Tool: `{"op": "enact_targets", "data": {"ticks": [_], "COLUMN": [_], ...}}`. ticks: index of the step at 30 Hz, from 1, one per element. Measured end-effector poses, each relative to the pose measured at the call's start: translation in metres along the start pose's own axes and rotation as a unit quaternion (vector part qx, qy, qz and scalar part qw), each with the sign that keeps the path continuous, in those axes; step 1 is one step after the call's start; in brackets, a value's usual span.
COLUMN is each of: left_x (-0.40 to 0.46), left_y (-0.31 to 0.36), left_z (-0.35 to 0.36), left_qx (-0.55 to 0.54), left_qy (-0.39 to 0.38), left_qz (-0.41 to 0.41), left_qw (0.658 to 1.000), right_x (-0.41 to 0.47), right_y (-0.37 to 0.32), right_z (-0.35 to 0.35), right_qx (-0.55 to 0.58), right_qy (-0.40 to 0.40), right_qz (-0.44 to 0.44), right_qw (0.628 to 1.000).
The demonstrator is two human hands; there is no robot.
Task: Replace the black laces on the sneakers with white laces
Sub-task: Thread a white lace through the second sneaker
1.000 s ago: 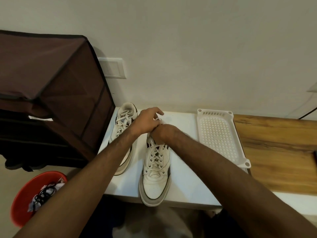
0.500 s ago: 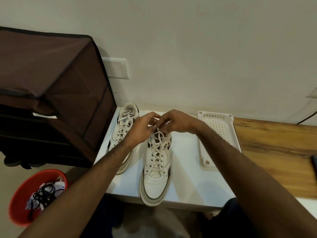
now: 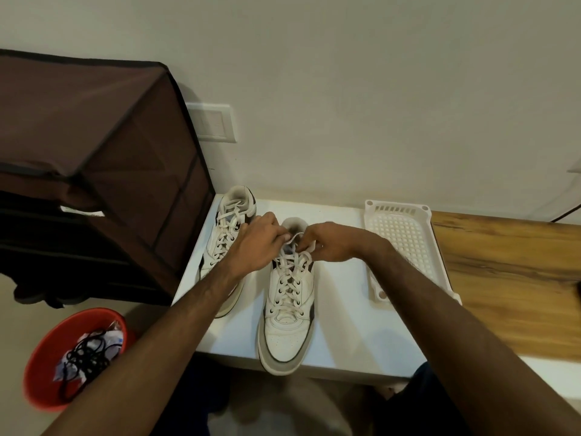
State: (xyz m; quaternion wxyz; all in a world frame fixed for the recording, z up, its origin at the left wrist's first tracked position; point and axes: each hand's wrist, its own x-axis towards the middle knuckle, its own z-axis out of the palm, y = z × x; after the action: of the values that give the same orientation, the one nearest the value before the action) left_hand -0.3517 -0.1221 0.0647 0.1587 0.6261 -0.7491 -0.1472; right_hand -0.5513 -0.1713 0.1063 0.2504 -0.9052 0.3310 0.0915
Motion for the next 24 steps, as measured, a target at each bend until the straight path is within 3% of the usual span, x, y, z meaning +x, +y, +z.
{"op": "enact_targets", "data": {"ticks": [3, 5, 7, 10, 12, 16, 20, 24], "left_x": [-0.02, -0.038, -0.053, -0.06, -0.058, -0.043, -0.03, -0.032], "left_y": [0.01, 0.018, 0.023, 0.024, 0.027, 0.039, 0.041, 0.047], "left_z": [0.0, 0.004, 0.011, 0.023, 0.03, 0.04, 0.035, 0.028], "left_qx": [-0.151, -0.185, -0.168, -0.055, 0.054, 0.109, 0.047, 0.07], "left_qy": [0.078, 0.085, 0.053, 0.043, 0.049, 0.006, -0.031, -0.058], "left_qz": [-0.033, -0.042, -0.036, -0.008, 0.01, 0.014, 0.009, 0.023], "left_qw": [0.985, 0.978, 0.984, 0.998, 0.997, 0.994, 0.998, 0.996], "right_x": [0.004, 0.005, 0.003, -0.004, -0.005, -0.005, 0.0, 0.0], "right_y": [-0.007, -0.014, -0.014, 0.003, 0.009, 0.008, 0.01, 0.016], "right_z": [0.007, 0.006, 0.003, -0.005, -0.006, 0.003, 0.0, 0.004], "right_qx": [0.016, 0.032, 0.06, 0.067, 0.029, -0.046, 0.081, 0.024], "right_qy": [-0.059, -0.104, -0.075, 0.146, 0.208, 0.1, 0.119, 0.123], "right_qz": [0.035, 0.061, 0.066, 0.075, 0.062, 0.018, 0.031, 0.074], "right_qw": [0.998, 0.992, 0.993, 0.984, 0.976, 0.994, 0.989, 0.989]}}
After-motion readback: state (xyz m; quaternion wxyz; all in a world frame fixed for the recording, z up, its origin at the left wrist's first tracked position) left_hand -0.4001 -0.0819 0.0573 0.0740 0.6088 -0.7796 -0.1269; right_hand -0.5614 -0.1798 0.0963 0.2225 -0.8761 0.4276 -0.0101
